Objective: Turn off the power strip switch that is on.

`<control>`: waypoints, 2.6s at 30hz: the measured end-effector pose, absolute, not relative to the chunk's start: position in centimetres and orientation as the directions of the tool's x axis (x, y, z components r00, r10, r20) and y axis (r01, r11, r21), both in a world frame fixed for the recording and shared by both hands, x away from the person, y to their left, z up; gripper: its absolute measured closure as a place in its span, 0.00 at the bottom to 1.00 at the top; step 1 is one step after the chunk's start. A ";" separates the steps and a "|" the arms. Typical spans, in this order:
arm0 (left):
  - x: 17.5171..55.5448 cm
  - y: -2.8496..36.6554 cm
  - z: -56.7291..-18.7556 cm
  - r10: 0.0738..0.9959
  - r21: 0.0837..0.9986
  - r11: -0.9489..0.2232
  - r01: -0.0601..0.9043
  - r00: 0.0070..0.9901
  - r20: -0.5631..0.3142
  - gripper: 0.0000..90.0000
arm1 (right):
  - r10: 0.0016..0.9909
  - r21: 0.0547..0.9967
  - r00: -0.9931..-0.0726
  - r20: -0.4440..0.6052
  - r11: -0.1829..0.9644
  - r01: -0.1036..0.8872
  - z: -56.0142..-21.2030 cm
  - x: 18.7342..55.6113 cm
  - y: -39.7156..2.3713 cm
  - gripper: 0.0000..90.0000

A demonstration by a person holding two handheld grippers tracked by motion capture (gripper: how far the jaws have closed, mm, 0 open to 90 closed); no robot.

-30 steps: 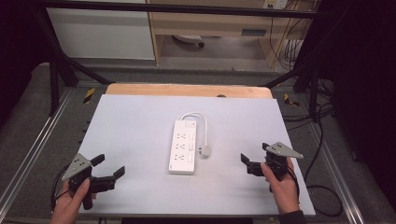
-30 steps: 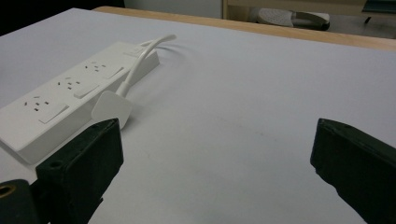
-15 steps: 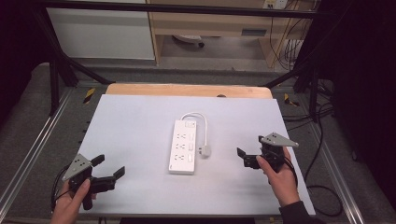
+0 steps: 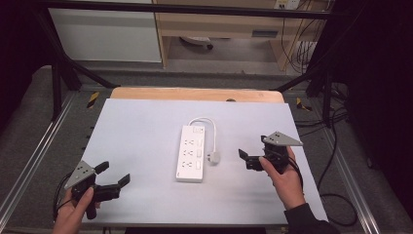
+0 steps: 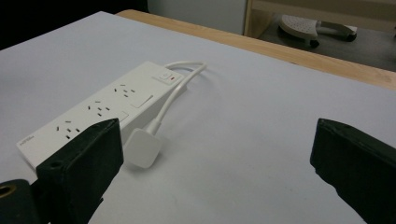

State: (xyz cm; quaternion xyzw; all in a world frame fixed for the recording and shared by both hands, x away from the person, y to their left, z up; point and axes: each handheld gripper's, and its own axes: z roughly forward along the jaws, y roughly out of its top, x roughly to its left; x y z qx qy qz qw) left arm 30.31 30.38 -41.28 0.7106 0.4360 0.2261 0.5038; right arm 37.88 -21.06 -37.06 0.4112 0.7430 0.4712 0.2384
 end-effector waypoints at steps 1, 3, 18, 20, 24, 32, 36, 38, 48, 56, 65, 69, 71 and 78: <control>30.3 30.4 -41.3 0.846 0.914 -0.115 0.390 0.520 -0.116 0.05 | 0.834 0.897 -0.550 0.034 0.217 0.385 -37.0 37.9 -20.9 0.03; 30.3 30.4 -41.3 0.843 0.914 -0.115 0.390 0.524 -0.117 0.05 | 0.828 0.895 -0.561 0.031 0.227 0.385 -37.0 37.9 -20.4 0.03; 30.3 30.3 -41.3 0.843 0.913 -0.116 0.391 0.524 -0.117 0.05 | 0.791 0.895 -0.612 0.014 0.263 0.360 -36.0 38.3 -17.8 0.03; 30.3 30.3 -41.3 0.843 0.913 -0.116 0.391 0.524 -0.117 0.05 | 0.787 0.896 -0.617 0.009 0.268 0.355 -35.9 38.4 -17.7 0.03; 30.3 30.3 -41.3 0.843 0.913 -0.117 0.391 0.525 -0.117 0.05 | 0.770 0.887 -0.638 0.001 0.293 0.356 -35.5 38.8 -16.8 0.03; 30.3 30.3 -41.3 0.843 0.913 -0.118 0.391 0.525 -0.116 0.05 | 0.757 0.882 -0.653 0.001 0.308 0.358 -35.0 39.8 -16.1 0.03; 30.3 30.3 -41.3 0.843 0.913 -0.118 0.392 0.525 -0.116 0.05 | 0.750 0.882 -0.662 -0.004 0.315 0.351 -34.7 40.0 -15.8 0.03; 30.3 30.3 -41.3 0.843 0.913 -0.118 0.392 0.525 -0.116 0.05 | 0.751 0.882 -0.661 -0.014 0.321 0.346 -34.6 40.3 -15.5 0.04; 30.3 30.3 -41.3 0.842 0.912 -0.120 0.391 0.527 -0.115 0.05 | 0.735 0.884 -0.678 -0.012 0.325 0.336 -34.0 41.0 -14.0 0.08; 30.3 30.3 -41.3 0.841 0.913 -0.122 0.389 0.529 -0.113 0.05 | 0.719 0.887 -0.695 -0.005 0.325 0.329 -34.1 41.5 -12.6 0.12; 30.3 30.2 -41.3 0.840 0.913 -0.121 0.390 0.531 -0.115 0.05 | 0.705 0.891 -0.709 -0.018 0.333 0.308 -33.7 41.9 -11.6 0.24; 30.3 30.2 -41.3 0.840 0.913 -0.121 0.390 0.531 -0.115 0.05 | 0.699 0.897 -0.715 -0.016 0.325 0.298 -33.6 42.1 -11.2 0.32; 30.3 30.2 -41.3 0.840 0.913 -0.123 0.389 0.531 -0.113 0.05 | 0.710 0.897 -0.703 -0.027 0.327 0.296 -33.6 42.1 -11.0 0.35; 30.3 30.2 -41.3 0.840 0.912 -0.126 0.389 0.531 -0.111 0.05 | 0.723 0.894 -0.691 -0.008 0.314 0.318 -34.0 42.8 -10.8 0.49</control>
